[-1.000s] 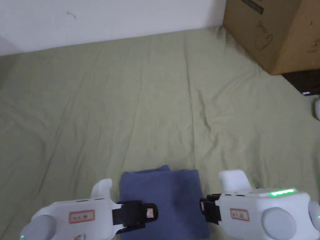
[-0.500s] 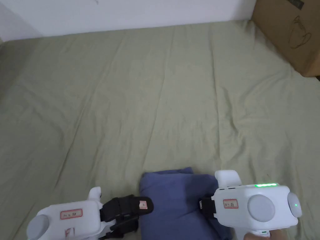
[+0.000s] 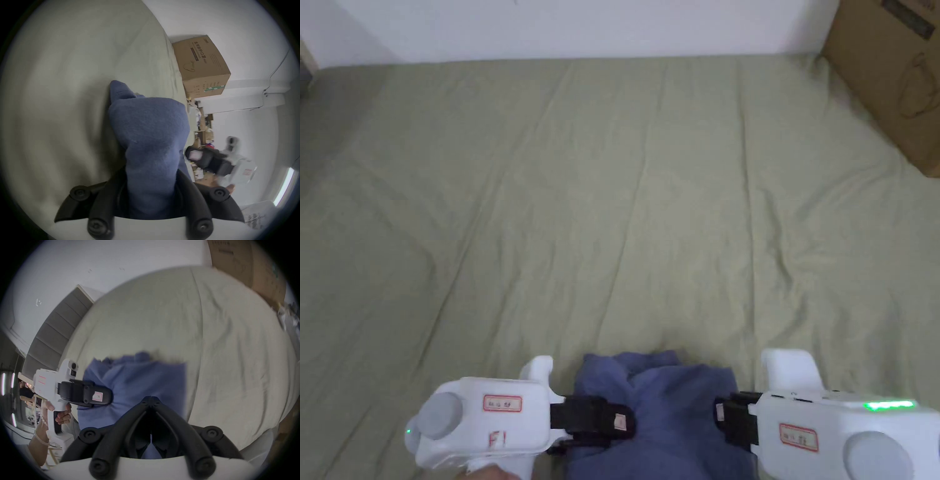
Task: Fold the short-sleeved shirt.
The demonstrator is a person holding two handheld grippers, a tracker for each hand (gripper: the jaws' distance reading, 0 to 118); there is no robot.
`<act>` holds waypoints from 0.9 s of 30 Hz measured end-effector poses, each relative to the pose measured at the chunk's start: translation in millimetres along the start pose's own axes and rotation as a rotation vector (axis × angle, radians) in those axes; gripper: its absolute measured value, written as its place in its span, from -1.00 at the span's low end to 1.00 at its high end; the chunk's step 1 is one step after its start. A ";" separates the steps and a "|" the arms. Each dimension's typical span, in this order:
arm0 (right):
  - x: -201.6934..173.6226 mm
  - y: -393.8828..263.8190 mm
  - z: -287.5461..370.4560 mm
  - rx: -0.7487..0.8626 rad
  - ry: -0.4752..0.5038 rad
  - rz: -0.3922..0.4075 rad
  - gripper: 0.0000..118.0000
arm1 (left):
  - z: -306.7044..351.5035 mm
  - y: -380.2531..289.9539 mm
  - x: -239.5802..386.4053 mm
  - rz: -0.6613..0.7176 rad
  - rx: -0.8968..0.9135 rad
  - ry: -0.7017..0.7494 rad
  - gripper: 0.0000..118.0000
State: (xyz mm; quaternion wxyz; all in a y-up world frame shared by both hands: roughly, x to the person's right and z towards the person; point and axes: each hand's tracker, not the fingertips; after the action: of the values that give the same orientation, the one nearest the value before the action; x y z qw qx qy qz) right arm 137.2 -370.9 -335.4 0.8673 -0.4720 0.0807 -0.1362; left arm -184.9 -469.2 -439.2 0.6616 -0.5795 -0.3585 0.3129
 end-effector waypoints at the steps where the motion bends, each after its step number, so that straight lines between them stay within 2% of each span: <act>1: -4.4 3.0 10.6 0.037 0.002 0.007 -1.00 | 14.9 -0.7 -6.2 -0.005 0.026 0.026 -0.75; 4: -11.5 10.8 33.0 0.103 0.028 -0.006 -1.00 | 82.9 1.2 -32.3 0.055 0.095 0.109 -0.75; 9: -22.5 16.9 36.8 0.111 -0.002 0.000 -1.00 | 209.9 19.0 -69.7 0.050 0.179 0.444 -0.75; 15: -41.6 10.7 19.2 0.049 0.014 0.019 -1.00 | 295.8 47.5 -70.6 -0.054 0.172 1.003 -0.75; 18: -52.3 6.3 8.7 0.005 0.001 0.062 -1.00 | 307.3 62.8 -87.6 -0.056 0.187 1.143 -0.74; 20: -59.5 7.3 4.2 -0.035 -0.044 0.086 -1.00 | 317.9 65.9 -101.0 -0.004 0.198 1.120 -0.71; 22: -61.8 7.8 5.0 -0.007 -0.026 0.112 -1.00 | 325.4 64.0 -107.7 0.016 0.251 1.115 -0.45; 23: -62.1 9.6 6.4 -0.006 -0.020 0.113 -1.00 | 326.7 60.4 -109.0 0.017 0.283 1.157 -0.17; 24: -61.5 11.8 7.4 -0.005 -0.013 0.108 -1.00 | 329.1 56.4 -110.1 0.011 0.283 1.181 0.28; 25: -59.9 13.1 9.2 -0.003 -0.003 0.102 -1.00 | 333.1 51.1 -109.0 0.008 0.285 1.168 0.57; 26: -58.2 14.7 10.1 0.000 0.004 0.094 -1.00 | 330.3 48.6 -99.0 0.013 0.320 1.145 0.69; 27: -56.9 16.0 11.1 0.002 0.007 0.087 -1.00 | 335.3 43.1 -94.1 0.023 0.367 1.102 0.69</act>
State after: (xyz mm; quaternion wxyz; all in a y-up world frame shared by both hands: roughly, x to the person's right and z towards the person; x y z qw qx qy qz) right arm 88.7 -336.0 -342.2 0.8725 -0.4667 0.1039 -0.1002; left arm -517.0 -359.6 -468.4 0.8367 -0.5366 0.1055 0.0292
